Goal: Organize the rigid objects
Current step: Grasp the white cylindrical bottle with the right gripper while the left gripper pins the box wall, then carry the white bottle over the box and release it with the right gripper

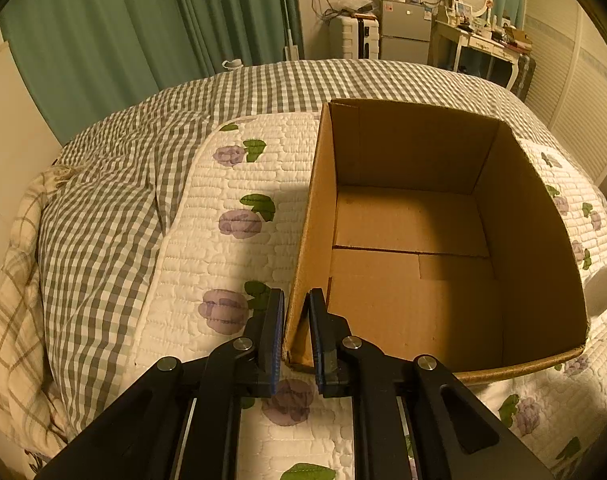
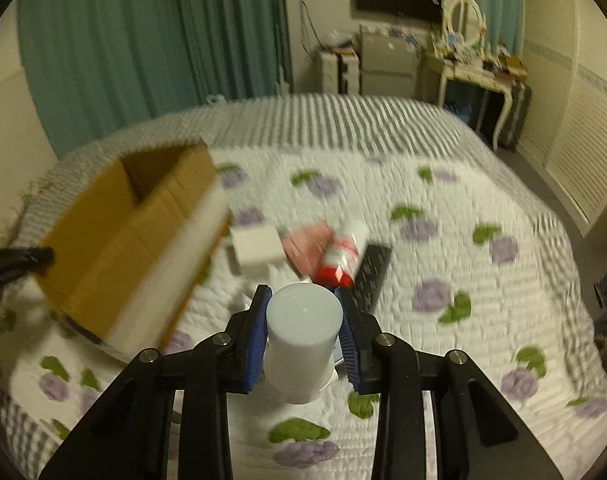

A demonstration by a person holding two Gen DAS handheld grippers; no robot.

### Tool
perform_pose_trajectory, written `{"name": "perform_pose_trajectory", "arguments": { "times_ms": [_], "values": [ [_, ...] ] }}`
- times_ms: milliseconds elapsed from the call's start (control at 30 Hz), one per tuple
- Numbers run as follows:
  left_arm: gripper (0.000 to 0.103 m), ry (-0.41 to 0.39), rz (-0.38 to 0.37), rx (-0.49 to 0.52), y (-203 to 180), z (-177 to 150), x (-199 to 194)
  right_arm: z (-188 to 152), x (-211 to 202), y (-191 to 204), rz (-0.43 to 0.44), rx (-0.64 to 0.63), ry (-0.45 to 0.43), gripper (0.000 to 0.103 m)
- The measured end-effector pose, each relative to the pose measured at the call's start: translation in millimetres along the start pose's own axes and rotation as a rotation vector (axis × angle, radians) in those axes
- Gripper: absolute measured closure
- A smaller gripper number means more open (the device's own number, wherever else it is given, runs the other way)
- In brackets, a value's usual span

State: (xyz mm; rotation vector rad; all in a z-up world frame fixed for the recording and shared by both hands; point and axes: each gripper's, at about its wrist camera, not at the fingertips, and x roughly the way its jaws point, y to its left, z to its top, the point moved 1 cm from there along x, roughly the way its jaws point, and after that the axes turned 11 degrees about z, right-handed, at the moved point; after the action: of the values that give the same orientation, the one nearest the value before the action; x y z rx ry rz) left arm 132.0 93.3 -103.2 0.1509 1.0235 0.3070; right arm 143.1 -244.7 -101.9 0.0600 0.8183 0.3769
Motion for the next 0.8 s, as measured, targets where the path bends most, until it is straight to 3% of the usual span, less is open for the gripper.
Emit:
{"name": "perform_pose_trajectory", "arguments": {
  "times_ms": [233, 367, 567, 800],
  "values": [
    [0.091, -0.009, -0.007, -0.004, -1, 0, -1, 69, -41, 66, 0.077, -0.179, -0.118, 0.071],
    [0.091, -0.012, -0.008, -0.006, -1, 0, -1, 91, -37, 109, 0.141, -0.259, -0.122, 0.071],
    [0.091, -0.027, -0.01, -0.012, -1, -1, -2, 88, 7, 165, 0.283, -0.295, -0.003, 0.071],
    [0.091, -0.04, -0.014, -0.017, 0, -2, -3, 63, 72, 180, 0.264, -0.281, 0.146, 0.071]
  ]
}}
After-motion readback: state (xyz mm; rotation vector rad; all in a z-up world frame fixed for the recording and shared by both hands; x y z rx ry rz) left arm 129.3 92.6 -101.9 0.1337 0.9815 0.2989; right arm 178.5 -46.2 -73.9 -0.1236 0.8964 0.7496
